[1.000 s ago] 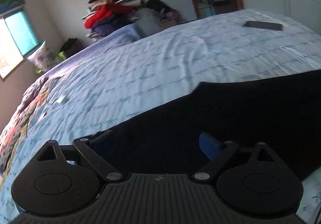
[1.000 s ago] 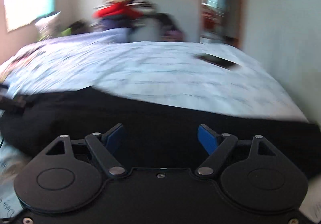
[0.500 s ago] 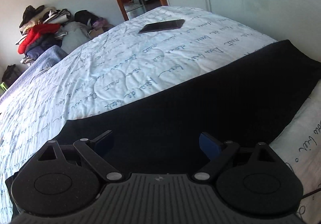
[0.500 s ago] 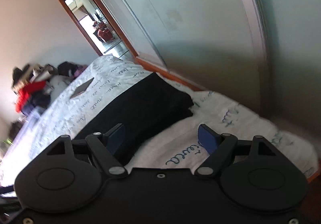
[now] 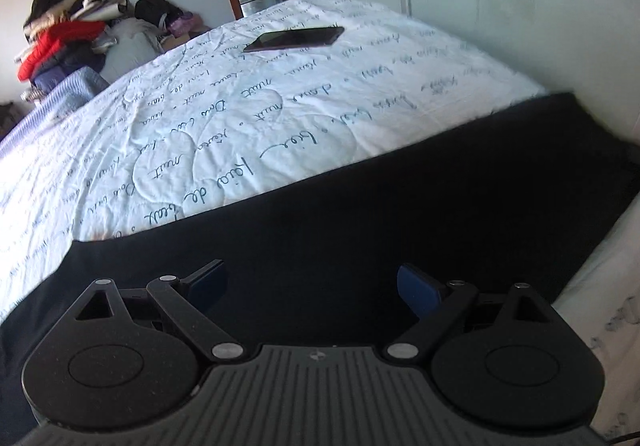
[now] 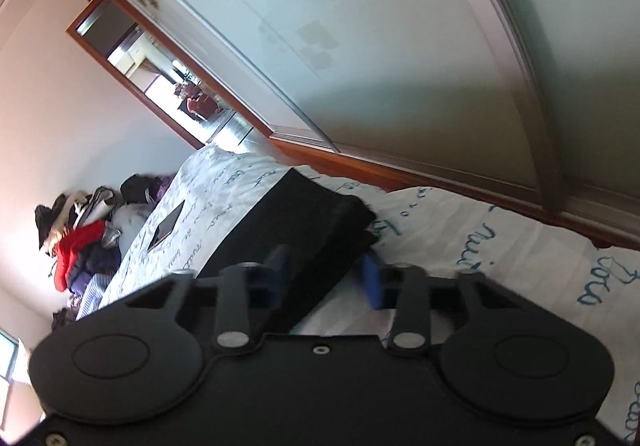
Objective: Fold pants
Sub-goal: 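Grasp the folded pants end with the right tool and fold it over, then open the right tool and move it back along the pants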
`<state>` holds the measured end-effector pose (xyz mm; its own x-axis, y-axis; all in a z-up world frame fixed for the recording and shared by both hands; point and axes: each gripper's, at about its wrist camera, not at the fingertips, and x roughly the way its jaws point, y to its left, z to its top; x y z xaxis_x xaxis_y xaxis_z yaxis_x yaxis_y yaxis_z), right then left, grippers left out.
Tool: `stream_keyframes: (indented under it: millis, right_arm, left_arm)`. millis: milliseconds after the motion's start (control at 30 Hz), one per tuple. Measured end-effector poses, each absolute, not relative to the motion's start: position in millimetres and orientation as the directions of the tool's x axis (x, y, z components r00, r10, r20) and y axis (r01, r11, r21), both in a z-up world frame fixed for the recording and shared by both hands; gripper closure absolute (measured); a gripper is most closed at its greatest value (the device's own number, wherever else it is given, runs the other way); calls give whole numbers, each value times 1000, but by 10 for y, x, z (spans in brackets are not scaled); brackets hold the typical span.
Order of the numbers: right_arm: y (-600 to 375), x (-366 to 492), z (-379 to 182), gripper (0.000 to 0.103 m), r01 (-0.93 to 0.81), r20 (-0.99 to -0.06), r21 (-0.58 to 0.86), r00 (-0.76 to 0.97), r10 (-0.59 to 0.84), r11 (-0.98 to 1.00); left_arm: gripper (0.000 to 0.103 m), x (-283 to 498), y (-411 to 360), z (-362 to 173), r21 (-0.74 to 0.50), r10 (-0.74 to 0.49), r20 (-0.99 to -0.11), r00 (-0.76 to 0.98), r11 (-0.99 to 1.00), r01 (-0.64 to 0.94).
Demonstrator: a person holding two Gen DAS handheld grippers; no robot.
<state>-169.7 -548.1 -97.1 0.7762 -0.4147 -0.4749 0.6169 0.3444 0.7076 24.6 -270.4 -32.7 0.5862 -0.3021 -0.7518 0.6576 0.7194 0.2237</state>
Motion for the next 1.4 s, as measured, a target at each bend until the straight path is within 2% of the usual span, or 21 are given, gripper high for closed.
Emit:
stream_keyframes:
  millis: [267, 433, 500, 567, 633, 700, 733, 767, 833, 900, 967, 1100, 1133, 1267, 1400]
  right_arm:
    - [-5543, -1631, -955, 72, 592, -458, 724, 796, -395, 354]
    - [-5534, -1513, -855, 72, 621, -486, 654, 783, -389, 433]
    - [-5529, -1476, -813, 67, 639, -508, 615, 769, -388, 462]
    - [-5504, -1477, -767, 51, 659, -514, 580, 752, -413, 478]
    - [-5448, -1502, -703, 50, 705, -525, 507, 709, -471, 496]
    - [-5297, -1490, -552, 50, 799, -513, 312, 597, -616, 514]
    - [-5160, -1447, -458, 47, 815, -475, 186, 563, -676, 548]
    - [-5033, -1398, -378, 38, 795, -436, 86, 572, -695, 601]
    - [-4829, -1290, -268, 23, 661, -418, 1, 682, -600, 750]
    - [-4692, -1181, -235, 23, 527, -461, -5, 753, -469, 850]
    - [-4624, -1169, -244, 23, 513, -468, 4, 759, -452, 859]
    - [-4789, -1316, -323, 27, 537, -501, 191, 773, -389, 822]
    - [-4771, -1334, -333, 28, 534, -504, 199, 775, -382, 822]
    - [-4414, -1251, -309, 28, 472, -468, 42, 788, -400, 881]
    - [-4381, -1052, -372, 27, 434, -460, 29, 806, -373, 901]
  left_arm:
    - [11, 256, -2916, -231, 240, -270, -720, 639, 768, 594]
    - [11, 262, -3019, -230, 226, -263, -727, 635, 781, 582]
    - [11, 255, -3032, -252, 209, -268, -738, 620, 782, 587]
    - [11, 240, -3047, -281, 203, -267, -746, 610, 781, 591]
    - [11, 227, -3052, -297, 200, -266, -749, 607, 782, 590]
    - [11, 220, -3048, -297, 191, -270, -751, 603, 786, 588]
    - [11, 216, -3046, -295, 185, -272, -752, 601, 787, 588]
    - [11, 215, -3043, -296, 180, -274, -753, 599, 789, 587]
    - [11, 206, -3043, -305, 173, -273, -755, 596, 794, 583]
    - [11, 197, -3055, -317, 165, -270, -761, 590, 799, 578]
    - [11, 181, -3061, -327, 152, -273, -768, 579, 801, 579]
    - [11, 130, -3056, -329, 150, -281, -764, 580, 798, 583]
    - [11, 120, -3065, -333, 152, -282, -763, 582, 797, 585]
    - [11, 102, -3066, -357, 118, -302, -766, 567, 802, 586]
    - [10, 87, -2988, -398, 79, -317, -758, 570, 823, 563]
